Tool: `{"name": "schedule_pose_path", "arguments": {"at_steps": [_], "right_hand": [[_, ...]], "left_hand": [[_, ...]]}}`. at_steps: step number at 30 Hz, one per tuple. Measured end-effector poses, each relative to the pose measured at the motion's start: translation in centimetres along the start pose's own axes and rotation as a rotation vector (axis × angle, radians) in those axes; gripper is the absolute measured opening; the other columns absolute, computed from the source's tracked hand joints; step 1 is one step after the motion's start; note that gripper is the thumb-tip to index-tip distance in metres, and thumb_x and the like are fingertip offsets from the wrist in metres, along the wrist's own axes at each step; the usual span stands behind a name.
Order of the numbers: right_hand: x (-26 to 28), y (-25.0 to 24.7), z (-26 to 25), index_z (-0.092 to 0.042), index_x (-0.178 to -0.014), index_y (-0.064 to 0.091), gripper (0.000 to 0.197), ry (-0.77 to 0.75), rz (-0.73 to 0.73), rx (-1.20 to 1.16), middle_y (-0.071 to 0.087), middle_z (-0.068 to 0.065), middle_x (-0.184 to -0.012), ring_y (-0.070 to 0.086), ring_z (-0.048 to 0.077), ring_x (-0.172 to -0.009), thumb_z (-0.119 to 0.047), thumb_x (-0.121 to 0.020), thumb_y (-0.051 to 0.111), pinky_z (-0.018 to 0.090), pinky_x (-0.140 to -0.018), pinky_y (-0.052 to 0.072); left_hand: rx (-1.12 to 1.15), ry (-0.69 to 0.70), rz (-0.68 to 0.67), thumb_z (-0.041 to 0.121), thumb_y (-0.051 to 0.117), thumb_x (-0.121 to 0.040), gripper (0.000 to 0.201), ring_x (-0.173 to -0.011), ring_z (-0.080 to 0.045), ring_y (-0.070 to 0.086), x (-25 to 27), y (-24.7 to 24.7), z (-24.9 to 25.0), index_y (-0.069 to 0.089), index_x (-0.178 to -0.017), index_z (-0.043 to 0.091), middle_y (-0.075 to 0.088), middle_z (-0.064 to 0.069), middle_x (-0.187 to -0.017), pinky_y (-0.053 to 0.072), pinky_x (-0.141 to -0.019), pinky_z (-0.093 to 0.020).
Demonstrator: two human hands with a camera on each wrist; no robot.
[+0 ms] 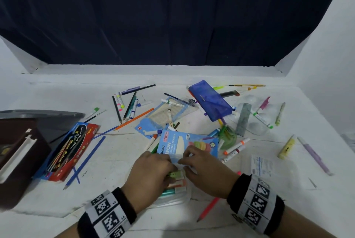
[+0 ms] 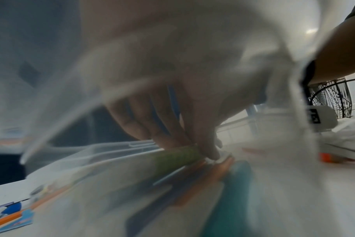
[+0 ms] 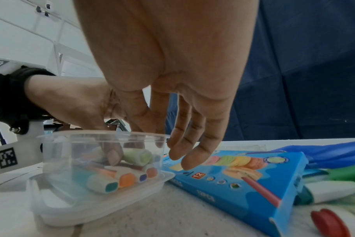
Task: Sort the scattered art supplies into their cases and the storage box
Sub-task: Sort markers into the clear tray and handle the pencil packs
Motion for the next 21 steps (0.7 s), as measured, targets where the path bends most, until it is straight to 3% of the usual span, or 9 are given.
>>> {"name": "schedule_pose_path", "arguments": {"at_steps": [5,13,16,19,21], "right_hand": [[-0.1,-0.1,-0.3,-0.014,-0.117,0.067,0.029,0.012,-0.037,0.059,0.050,0.003,-0.116,0.057,0.020,-0.101,-0.024,-0.098,0.048,0.037,-0.086,0.048],[0.2,0.0,-0.5,-0.023,-0.129,0.060,0.032,0.014,-0.016,0.034,0.053,-0.001,-0.120,0.053,0.012,-0.104,-0.027,-0.100,0.048,0.031,-0.088,0.047],[0.4,-0.1,-0.1,-0.026,-0.126,0.061,0.030,0.040,0.063,-0.013,0.057,-0.005,-0.120,0.050,0.006,-0.104,-0.030,-0.097,0.053,0.026,-0.089,0.044],[0.3,-1.5,0.9,-0.025,-0.113,0.067,0.027,0.120,0.221,-0.053,0.063,-0.002,-0.106,0.060,0.013,-0.092,-0.029,-0.090,0.054,0.036,-0.083,0.051],[0.2,-2.8,2.2,-0.020,-0.110,0.067,0.023,0.189,0.290,-0.012,0.063,0.001,-0.099,0.061,0.017,-0.086,-0.022,-0.088,0.058,0.039,-0.079,0.052]], "left_hand": [[0.034,-0.014,0.009,0.048,0.073,-0.079,0.017,-0.076,-0.011,0.064,0.1,-0.3,0.0,0.075,-0.092,0.037,0.067,0.013,-0.079,0.049,-0.064,-0.030],[0.193,-0.019,0.010,0.046,0.066,-0.088,0.020,-0.089,-0.008,0.064,0.9,-0.9,-0.4,0.074,-0.102,0.035,0.070,0.014,-0.094,0.043,-0.070,-0.024],[0.285,-0.045,0.015,0.052,0.057,-0.089,0.026,-0.090,-0.004,0.060,1.7,-1.5,-1.5,0.073,-0.104,0.036,0.067,0.015,-0.095,0.048,-0.073,-0.027],[0.361,-0.094,0.079,0.057,0.052,-0.086,0.033,-0.090,-0.001,0.058,3.1,-2.0,-3.0,0.073,-0.102,0.037,0.063,0.020,-0.096,0.051,-0.074,-0.028],[0.393,-0.154,0.120,0.053,0.061,-0.085,0.030,-0.091,-0.001,0.057,4.2,-2.2,-4.1,0.071,-0.109,0.039,0.055,0.026,-0.097,0.050,-0.074,-0.025]]}}
Point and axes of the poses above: each hand's wrist, its own x-axis away from the middle knuckle, its own y-axis out of the palm, z = x × y, the point moved 1 cm from there along -x, towards the middle knuckle
